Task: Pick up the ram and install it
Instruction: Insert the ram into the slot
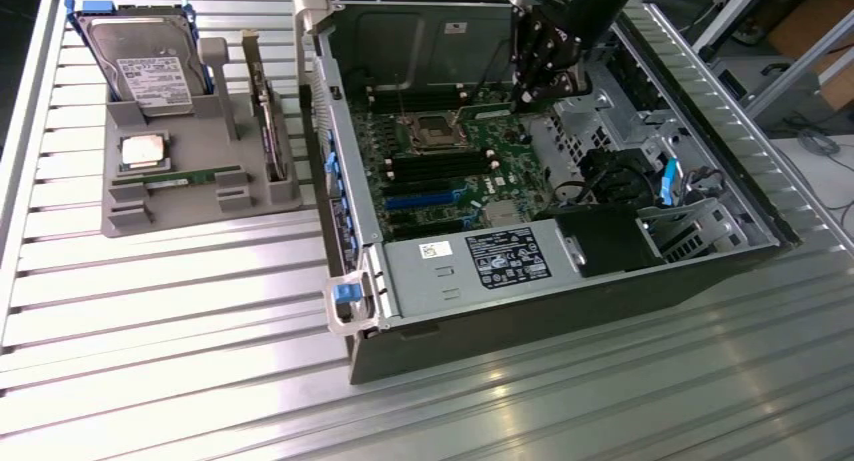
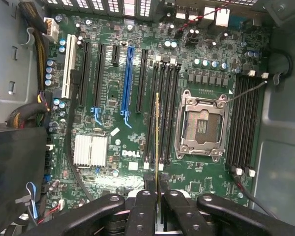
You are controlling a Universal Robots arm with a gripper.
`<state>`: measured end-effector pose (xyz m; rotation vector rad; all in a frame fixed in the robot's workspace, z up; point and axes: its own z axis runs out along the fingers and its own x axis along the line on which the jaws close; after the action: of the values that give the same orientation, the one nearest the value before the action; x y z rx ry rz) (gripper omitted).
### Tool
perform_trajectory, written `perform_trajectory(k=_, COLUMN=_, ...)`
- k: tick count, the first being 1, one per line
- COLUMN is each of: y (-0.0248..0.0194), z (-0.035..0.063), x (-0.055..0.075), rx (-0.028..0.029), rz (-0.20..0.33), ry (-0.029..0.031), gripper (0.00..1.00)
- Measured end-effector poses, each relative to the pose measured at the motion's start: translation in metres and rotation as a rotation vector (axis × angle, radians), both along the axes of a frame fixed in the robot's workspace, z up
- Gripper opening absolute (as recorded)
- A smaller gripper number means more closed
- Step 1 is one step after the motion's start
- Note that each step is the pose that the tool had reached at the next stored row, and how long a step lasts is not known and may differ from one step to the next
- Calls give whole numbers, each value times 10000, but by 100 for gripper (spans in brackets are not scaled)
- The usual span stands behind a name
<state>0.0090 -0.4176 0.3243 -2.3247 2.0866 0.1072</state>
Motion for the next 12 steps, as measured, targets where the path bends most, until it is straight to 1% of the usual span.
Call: perform_trajectory(k=12, y=0, z=-60, x=-14, rx=0, rz=0, ry=0, gripper=13)
